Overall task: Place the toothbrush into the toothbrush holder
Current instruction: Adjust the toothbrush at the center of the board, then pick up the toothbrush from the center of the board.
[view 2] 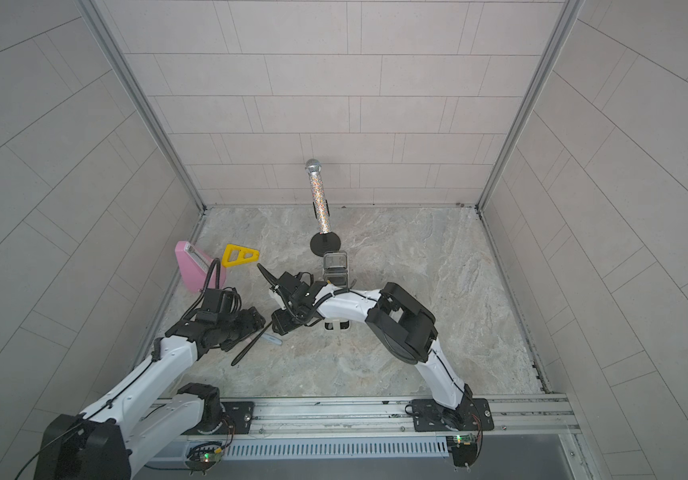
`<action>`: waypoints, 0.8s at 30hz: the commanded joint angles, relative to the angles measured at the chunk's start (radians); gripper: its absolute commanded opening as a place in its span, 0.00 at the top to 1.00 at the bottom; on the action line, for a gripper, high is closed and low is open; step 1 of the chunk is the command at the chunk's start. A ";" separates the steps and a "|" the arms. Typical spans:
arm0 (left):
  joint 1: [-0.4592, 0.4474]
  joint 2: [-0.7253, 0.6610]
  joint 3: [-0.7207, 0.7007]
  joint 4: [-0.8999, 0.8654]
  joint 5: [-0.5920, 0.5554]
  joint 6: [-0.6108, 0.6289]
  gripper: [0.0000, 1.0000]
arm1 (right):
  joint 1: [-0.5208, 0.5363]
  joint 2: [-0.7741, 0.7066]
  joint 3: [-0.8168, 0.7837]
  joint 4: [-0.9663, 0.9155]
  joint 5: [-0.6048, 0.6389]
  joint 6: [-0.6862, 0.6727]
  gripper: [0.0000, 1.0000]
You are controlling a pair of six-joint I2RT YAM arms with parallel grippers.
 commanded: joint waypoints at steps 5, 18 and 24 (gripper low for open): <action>-0.139 0.065 0.095 -0.021 -0.158 0.073 0.15 | 0.037 -0.277 -0.111 0.031 0.043 0.035 0.50; -0.270 0.303 0.147 0.031 -0.328 0.126 0.13 | 0.053 -0.476 -0.219 0.022 0.085 0.028 0.49; -0.317 0.396 0.187 0.049 -0.372 0.145 0.16 | 0.053 -0.503 -0.254 0.030 0.094 0.026 0.49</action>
